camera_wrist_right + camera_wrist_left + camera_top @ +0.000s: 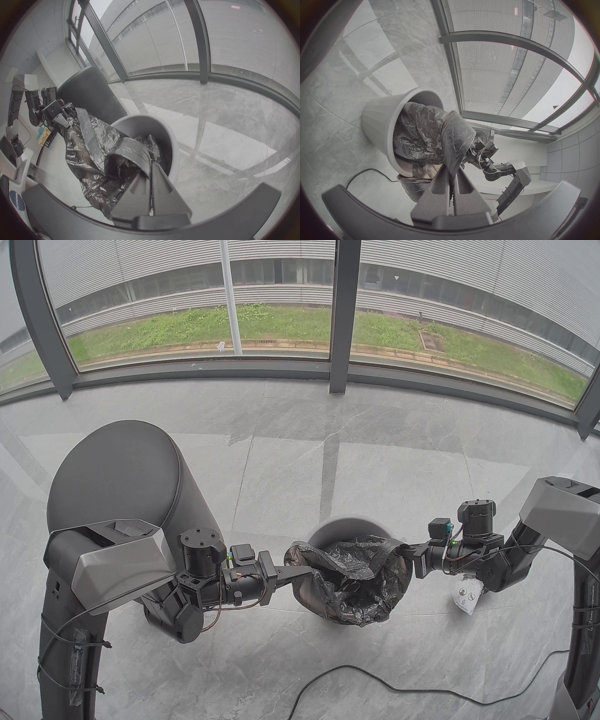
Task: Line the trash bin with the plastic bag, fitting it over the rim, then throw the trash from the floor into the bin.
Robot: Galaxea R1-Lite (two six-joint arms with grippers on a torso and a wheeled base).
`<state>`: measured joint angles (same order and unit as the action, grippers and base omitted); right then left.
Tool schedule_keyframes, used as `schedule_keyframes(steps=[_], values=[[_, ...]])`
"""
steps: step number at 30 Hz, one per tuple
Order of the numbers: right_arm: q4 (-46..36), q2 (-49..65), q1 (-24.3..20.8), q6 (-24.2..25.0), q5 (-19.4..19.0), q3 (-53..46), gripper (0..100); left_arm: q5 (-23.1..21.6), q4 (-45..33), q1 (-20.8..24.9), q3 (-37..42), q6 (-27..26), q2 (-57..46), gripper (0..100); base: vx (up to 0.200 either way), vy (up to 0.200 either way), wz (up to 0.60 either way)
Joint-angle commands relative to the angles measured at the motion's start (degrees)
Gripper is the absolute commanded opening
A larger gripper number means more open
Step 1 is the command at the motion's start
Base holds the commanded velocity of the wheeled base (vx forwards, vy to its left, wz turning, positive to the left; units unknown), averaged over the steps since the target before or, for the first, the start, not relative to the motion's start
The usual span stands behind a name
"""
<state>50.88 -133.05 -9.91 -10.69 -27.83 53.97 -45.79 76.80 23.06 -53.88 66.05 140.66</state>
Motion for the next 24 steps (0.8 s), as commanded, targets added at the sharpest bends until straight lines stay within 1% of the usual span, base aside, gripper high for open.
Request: schedule_keyframes(steps=[1,8,11,18,19,23,24], values=[[1.85,-0.37,-0.46,-0.03,-0.03,0.35,0,0.0,0.02,-0.21,0.18,-0.04,-0.82,0,0.0,0.0,0.0],[4.66,-0.37,3.23,-0.3,0.06,1.32,0,0.08,1.69,0.23,0.09,-0.04,-0.82,0,0.0,0.0,0.0],[4.75,-0.46,3.58,-0.3,0.06,0.96,0,0.08,1.69,0.31,0.18,-0.04,-0.82,0,0.0,0.0,0.0],[4.84,-2.66,2.79,-0.82,0.32,1.05,0,0.08,1.6,0.23,0.36,-0.04,-0.91,0,0.0,0.0,0.0],[4.84,-3.53,2.97,-1.53,0.41,1.14,100,0.08,1.69,0.23,0.36,-0.22,-0.91,0,0.0,0.0,0.0],[4.84,-3.97,3.49,-1.88,0.85,0.88,100,0.08,1.69,0.31,0.36,-0.75,-1.08,0,0.0,0.0,0.0],[4.84,-3.97,4.46,-2.4,0.94,1.05,100,0.08,1.95,0.31,0.36,-1.1,-1.61,0,0.0,0.0,0.0]])
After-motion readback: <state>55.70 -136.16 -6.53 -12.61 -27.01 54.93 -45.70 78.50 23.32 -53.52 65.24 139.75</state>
